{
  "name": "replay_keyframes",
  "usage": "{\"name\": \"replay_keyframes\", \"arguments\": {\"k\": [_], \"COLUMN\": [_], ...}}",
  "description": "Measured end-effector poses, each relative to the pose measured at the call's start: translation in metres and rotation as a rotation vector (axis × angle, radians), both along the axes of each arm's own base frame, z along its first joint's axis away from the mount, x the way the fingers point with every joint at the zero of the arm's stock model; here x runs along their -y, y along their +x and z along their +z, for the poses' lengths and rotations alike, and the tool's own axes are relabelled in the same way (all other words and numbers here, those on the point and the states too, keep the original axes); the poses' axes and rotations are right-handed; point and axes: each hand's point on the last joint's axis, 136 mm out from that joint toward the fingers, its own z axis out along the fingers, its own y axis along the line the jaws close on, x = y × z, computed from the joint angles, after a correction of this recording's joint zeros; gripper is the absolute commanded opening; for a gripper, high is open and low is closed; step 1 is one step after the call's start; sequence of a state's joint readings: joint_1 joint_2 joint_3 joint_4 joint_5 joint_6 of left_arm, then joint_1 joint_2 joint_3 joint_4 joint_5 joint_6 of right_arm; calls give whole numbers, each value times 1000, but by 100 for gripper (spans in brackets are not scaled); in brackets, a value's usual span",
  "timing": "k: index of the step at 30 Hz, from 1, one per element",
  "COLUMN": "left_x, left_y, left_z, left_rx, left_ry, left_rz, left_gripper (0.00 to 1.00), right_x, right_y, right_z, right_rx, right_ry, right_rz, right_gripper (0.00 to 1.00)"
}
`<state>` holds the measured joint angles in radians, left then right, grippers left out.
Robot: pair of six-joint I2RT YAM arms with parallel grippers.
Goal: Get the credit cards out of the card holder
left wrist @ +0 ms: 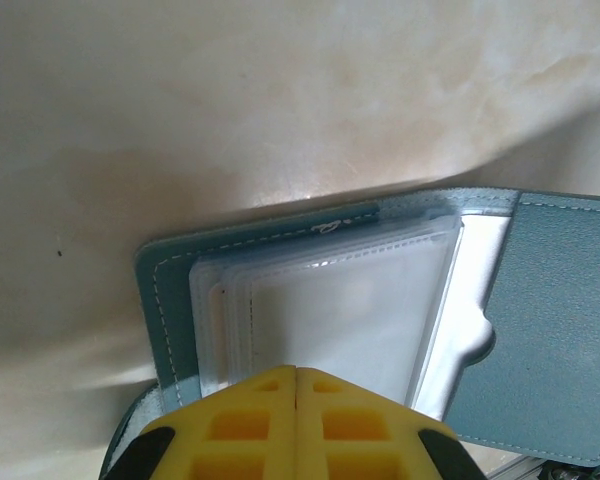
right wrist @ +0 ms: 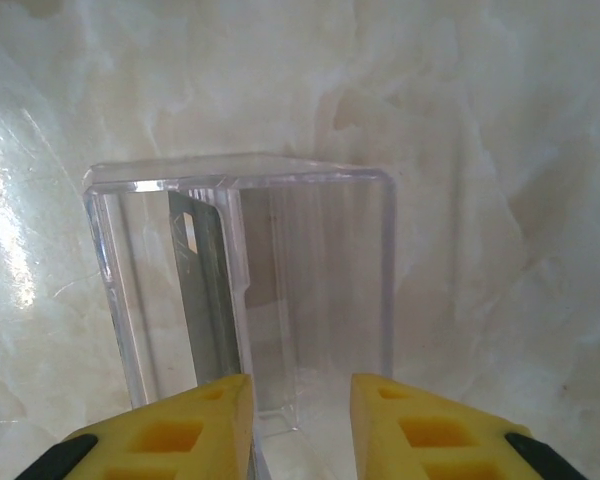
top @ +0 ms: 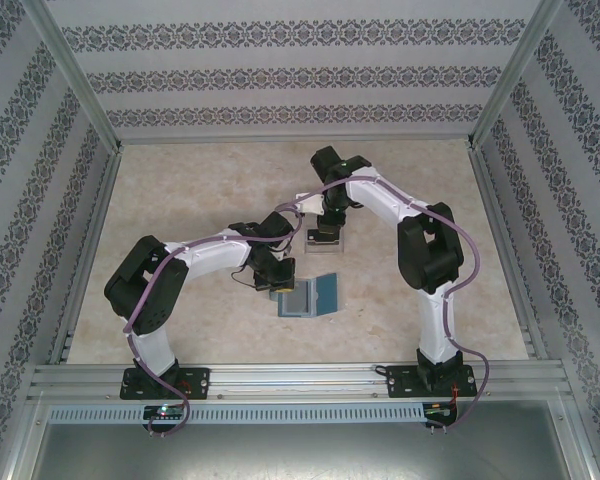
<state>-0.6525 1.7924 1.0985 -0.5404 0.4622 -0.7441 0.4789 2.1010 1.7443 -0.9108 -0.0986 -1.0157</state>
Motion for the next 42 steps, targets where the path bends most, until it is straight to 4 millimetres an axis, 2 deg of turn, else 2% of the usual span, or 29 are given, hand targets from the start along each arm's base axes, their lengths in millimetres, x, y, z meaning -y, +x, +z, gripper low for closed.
{"name": "replay_keyframes", "arguments": {"k": [7, 13, 19, 23, 26, 29, 33, 38, 42], "left_x": [-1, -1, -1, 0, 1, 0, -1, -9, -18], "left_y": [-2, -2, -1, 2, 5, 9, 13, 14, 14], "left_z": [-2, -2, -1, 2, 6, 11, 16, 16, 13], "left_rx": [-5, -5, 1, 16, 32, 49, 70, 82, 81], "left_ry": [4, 4, 0, -7, -20, -32, -43, -46, -47], "left_rz": [0, 0, 0, 2, 6, 15, 22, 42, 64], "left_gripper": [5, 5, 4, 4, 4, 4, 4, 3, 3], "right_x": [-5, -4, -7, -9, -11, -13, -9, -7, -15], "right_y": [-6, -3, 0, -4, -12, -28, -53, -87, -112], "right_z": [-12, -5, 31, 62, 78, 83, 71, 47, 30], "right_rx": [-4, 20, 83, 106, 88, 24, -102, -324, -480], "right_ry": [-4, 6, 85, 195, 295, 398, 487, 556, 568], "right_rz": [-2, -29, -136, -306, -473, -649, -891, -1193, -1325], "right_gripper": [33, 34, 36, 32, 29, 25, 21, 21, 21]}}
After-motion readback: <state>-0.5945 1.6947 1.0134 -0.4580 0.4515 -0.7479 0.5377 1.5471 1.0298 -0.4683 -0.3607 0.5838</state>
